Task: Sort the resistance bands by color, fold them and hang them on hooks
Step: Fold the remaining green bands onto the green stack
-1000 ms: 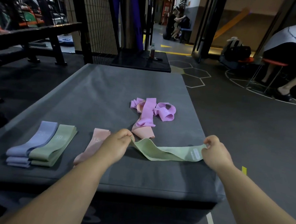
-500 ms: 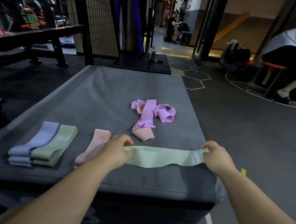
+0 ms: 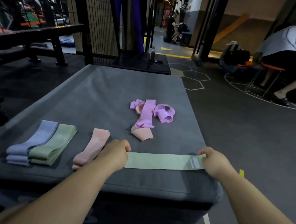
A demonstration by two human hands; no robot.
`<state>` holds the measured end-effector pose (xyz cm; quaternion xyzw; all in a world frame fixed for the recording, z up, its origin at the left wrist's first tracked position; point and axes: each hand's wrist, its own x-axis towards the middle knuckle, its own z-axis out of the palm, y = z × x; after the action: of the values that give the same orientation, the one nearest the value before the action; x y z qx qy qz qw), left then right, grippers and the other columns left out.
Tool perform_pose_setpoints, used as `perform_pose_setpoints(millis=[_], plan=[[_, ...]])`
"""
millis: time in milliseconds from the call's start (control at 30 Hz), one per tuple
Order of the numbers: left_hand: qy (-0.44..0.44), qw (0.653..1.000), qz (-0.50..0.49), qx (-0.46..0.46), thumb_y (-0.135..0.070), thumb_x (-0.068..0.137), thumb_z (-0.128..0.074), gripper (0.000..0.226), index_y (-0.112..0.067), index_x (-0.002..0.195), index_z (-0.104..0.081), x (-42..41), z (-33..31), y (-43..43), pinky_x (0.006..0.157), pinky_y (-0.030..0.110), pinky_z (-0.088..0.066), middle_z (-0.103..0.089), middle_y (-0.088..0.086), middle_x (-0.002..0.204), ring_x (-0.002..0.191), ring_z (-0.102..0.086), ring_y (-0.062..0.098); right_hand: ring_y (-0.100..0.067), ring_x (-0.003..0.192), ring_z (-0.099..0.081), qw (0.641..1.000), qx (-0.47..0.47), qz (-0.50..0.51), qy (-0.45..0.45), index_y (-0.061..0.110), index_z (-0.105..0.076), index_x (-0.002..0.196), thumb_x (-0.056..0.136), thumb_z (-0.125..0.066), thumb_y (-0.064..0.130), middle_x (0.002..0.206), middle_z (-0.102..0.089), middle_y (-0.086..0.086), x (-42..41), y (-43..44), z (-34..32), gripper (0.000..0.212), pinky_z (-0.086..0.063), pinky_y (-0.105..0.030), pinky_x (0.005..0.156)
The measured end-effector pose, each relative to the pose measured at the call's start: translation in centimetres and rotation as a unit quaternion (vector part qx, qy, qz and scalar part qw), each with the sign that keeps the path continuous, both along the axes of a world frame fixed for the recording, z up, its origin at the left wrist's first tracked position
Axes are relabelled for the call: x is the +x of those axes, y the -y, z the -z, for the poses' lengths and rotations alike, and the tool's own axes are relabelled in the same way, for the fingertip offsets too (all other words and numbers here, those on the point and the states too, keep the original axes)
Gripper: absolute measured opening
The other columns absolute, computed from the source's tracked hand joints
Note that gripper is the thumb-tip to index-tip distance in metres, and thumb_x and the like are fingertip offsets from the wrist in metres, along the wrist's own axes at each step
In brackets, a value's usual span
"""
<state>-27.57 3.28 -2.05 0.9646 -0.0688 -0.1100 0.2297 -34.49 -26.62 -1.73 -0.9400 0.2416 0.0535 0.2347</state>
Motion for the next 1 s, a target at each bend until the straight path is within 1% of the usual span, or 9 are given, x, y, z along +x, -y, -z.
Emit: perform_pose_setpoints(millis=[167, 333, 467, 533, 600, 667, 767, 933, 1000], plan=[[0.078, 0.990, 0.048, 0.107, -0.001, 0.086, -0.042, 0.042, -0.026, 0.119, -0.052, -0.7, 0.1, 0.3, 0.083, 0.028, -0.035, -0.048, -0.003, 0.122, 0.116, -0.041, 0.020, -0.030, 0.107, -0.052, 0.996, -0.087, -0.025, 0.010, 0.022, -0.056, 0.125, 0.095, -0.038, 0.012, 0.121, -0.050, -0.009, -0.4, -0.2, 1.1, 0.036, -0.043, -0.034, 0.084], [0.152, 0.982, 0.093, 0.066, -0.024, 0.100, -0.038, 0.039, -0.025, 0.139, -0.042, -1.2, 1.3, 1.4, 0.109, 0.030, -0.025, -0.040, -0.006, 0.145, 0.137, -0.028, 0.018, -0.025, 0.126, -0.040, 0.976, -0.198, -0.072, 0.059, 0.024, -0.050, 0.130, 0.099, -0.039, 0.027, 0.131, -0.047, -0.002, -0.8, -2.1, 1.5, 0.033, -0.037, -0.038, 0.099], [0.135, 0.968, 0.195, 0.078, -0.035, 0.104, -0.028, 0.050, -0.032, 0.153, -0.018, -2.4, 1.9, 3.0, 0.120, 0.035, 0.000, -0.016, -0.012, 0.161, 0.150, -0.003, 0.012, -0.018, 0.148, -0.018, 0.960, -0.173, -0.200, 0.090, 0.029, -0.043, 0.143, 0.102, -0.032, 0.034, 0.152, -0.036, 0.007, -0.8, -5.2, 2.4, 0.042, -0.014, -0.035, 0.119], [0.117, 0.963, 0.220, 0.103, -0.042, 0.104, -0.024, 0.052, -0.035, 0.154, -0.010, -2.8, 2.3, 3.6, 0.121, 0.040, 0.006, -0.007, -0.013, 0.162, 0.150, 0.005, 0.012, -0.016, 0.151, -0.007, 0.954, -0.154, -0.246, 0.075, 0.031, -0.035, 0.148, 0.096, -0.008, 0.050, 0.159, -0.024, 0.011, -0.9, -6.8, 2.6, 0.062, -0.004, -0.037, 0.121], [0.100, 0.962, 0.220, 0.130, -0.050, 0.103, -0.020, 0.056, -0.037, 0.154, -0.003, -3.0, 2.8, 3.9, 0.120, 0.045, 0.009, 0.002, -0.014, 0.163, 0.149, 0.011, 0.012, -0.015, 0.151, 0.000, 0.945, -0.161, -0.280, 0.054, 0.033, -0.024, 0.153, 0.077, 0.020, 0.071, 0.162, -0.013, 0.011, -1.0, -7.6, 3.1, 0.095, 0.003, -0.039, 0.120], [0.083, 0.962, 0.210, 0.151, -0.055, 0.101, -0.017, 0.059, -0.037, 0.154, 0.002, -3.0, 3.2, 3.9, 0.120, 0.047, 0.010, 0.010, -0.014, 0.162, 0.149, 0.015, 0.012, -0.013, 0.151, 0.008, 0.942, -0.172, -0.285, 0.032, 0.034, -0.009, 0.155, 0.055, 0.038, 0.079, 0.164, -0.001, 0.013, -1.0, -7.6, 3.7, 0.120, 0.012, -0.037, 0.117], [0.069, 0.962, 0.210, 0.162, -0.057, 0.100, -0.015, 0.061, -0.037, 0.153, 0.007, -3.0, 3.4, 3.9, 0.119, 0.047, 0.012, 0.015, -0.015, 0.161, 0.148, 0.019, 0.012, -0.011, 0.149, 0.015, 0.941, -0.177, -0.288, 0.019, 0.034, 0.002, 0.155, 0.049, 0.041, 0.078, 0.163, 0.009, 0.015, -1.0, -7.4, 4.1, 0.122, 0.015, -0.038, 0.115], [0.067, 0.961, 0.213, 0.165, -0.058, 0.100, -0.014, 0.062, -0.036, 0.153, 0.008, -3.0, 3.3, 3.9, 0.119, 0.047, 0.012, 0.016, -0.015, 0.161, 0.147, 0.020, 0.012, -0.010, 0.149, 0.016, 0.941, -0.176, -0.289, 0.014, 0.031, 0.004, 0.156, 0.046, 0.042, 0.080, 0.161, 0.011, 0.017, -0.9, -7.4, 4.2, 0.126, 0.015, -0.038, 0.117], [0.067, 0.963, 0.212, 0.152, -0.056, 0.101, -0.015, 0.060, -0.036, 0.154, 0.006, -3.0, 3.2, 3.9, 0.120, 0.046, 0.010, 0.013, -0.014, 0.161, 0.148, 0.017, 0.012, -0.009, 0.149, 0.013, 0.942, -0.169, -0.290, 0.015, 0.030, 0.002, 0.156, 0.053, 0.037, 0.079, 0.162, 0.008, 0.016, -0.9, -7.5, 4.0, 0.120, 0.016, -0.035, 0.116]])
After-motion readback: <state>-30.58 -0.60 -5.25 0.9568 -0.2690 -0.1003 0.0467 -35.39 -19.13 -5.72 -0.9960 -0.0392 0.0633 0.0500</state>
